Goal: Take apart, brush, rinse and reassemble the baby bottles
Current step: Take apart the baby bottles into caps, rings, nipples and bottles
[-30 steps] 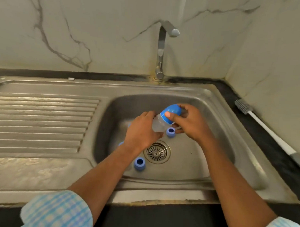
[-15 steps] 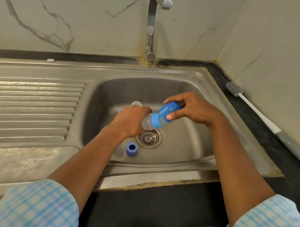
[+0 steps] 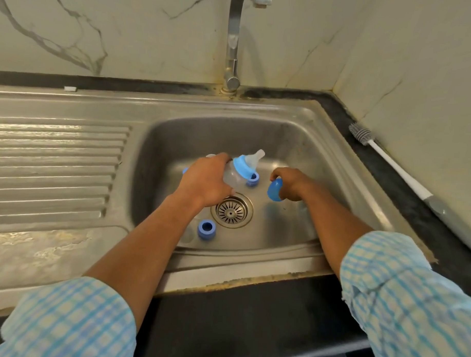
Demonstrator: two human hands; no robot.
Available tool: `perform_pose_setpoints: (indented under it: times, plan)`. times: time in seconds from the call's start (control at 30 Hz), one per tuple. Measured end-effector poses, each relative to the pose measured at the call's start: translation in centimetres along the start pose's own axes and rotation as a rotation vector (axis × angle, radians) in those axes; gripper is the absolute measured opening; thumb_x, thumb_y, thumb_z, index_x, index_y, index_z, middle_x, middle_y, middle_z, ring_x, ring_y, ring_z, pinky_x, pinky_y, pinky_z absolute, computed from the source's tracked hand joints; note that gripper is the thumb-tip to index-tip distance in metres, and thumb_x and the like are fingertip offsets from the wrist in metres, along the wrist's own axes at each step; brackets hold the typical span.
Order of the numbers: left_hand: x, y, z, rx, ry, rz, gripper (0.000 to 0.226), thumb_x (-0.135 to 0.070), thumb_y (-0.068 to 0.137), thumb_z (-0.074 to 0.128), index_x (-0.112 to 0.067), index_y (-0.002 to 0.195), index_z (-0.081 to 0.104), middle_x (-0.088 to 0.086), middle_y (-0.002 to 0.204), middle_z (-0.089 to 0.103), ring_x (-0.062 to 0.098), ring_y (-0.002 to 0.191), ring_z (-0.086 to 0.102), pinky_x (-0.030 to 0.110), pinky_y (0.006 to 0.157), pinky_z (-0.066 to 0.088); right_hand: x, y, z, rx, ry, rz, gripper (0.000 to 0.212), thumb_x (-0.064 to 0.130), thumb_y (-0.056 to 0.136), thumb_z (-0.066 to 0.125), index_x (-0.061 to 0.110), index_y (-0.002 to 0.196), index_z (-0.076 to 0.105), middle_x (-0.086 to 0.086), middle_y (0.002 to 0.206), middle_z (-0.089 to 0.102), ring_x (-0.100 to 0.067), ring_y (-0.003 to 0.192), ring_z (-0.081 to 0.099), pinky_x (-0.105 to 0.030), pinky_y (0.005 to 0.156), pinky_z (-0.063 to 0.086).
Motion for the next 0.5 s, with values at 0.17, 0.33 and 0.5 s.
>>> perform_pose_setpoints:
  times: [0.17, 0.33, 0.5]
  plan:
    - [0.0, 0.1, -0.4, -0.051, -0.053, -0.001, 0.054, -0.028, 0.077, 0.083, -0.015, 0.122, 0.056, 0.003, 0.112, 0.068, 0.025, 0.099, 0.062, 0.034, 0.079, 0.047, -0.5, 1.0, 1.1, 0.036, -0.114, 0.005, 0.051, 0.0, 0.087, 0.062, 0.019, 0.133, 0.056, -0.009, 0.138, 0.051, -0.027, 0.119, 0.054, -0.029, 0.09, 0.044]
    - [-0.2, 0.0, -0.5, -0.044, -0.165, -0.02, 0.045, -0.024, 0.077, 0.082, -0.013, 0.113, 0.058, -0.002, 0.102, 0.065, 0.016, 0.087, 0.057, 0.027, 0.069, 0.041, -1.3, 1.0, 1.5, 0.066, -0.163, 0.033, 0.049, 0.0, 0.093, 0.055, 0.015, 0.139, 0.053, -0.011, 0.142, 0.051, -0.029, 0.125, 0.053, -0.03, 0.099, 0.042]
    - [-0.6, -0.1, -0.5, -0.021, -0.225, -0.025, 0.042, -0.025, 0.077, 0.083, -0.014, 0.108, 0.057, -0.005, 0.094, 0.061, 0.015, 0.084, 0.057, 0.016, 0.064, 0.04, -0.9, 0.5, 0.6, 0.033, -0.081, 0.078, 0.067, 0.003, 0.092, 0.058, 0.02, 0.152, 0.033, -0.009, 0.154, 0.038, -0.028, 0.136, 0.043, -0.034, 0.108, 0.038]
Point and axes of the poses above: each hand's wrist, its own y-axis towards the middle knuckle, its own z-axis out of the palm, x = y × z, the point moved 5 cm from there along y, towards the middle knuckle
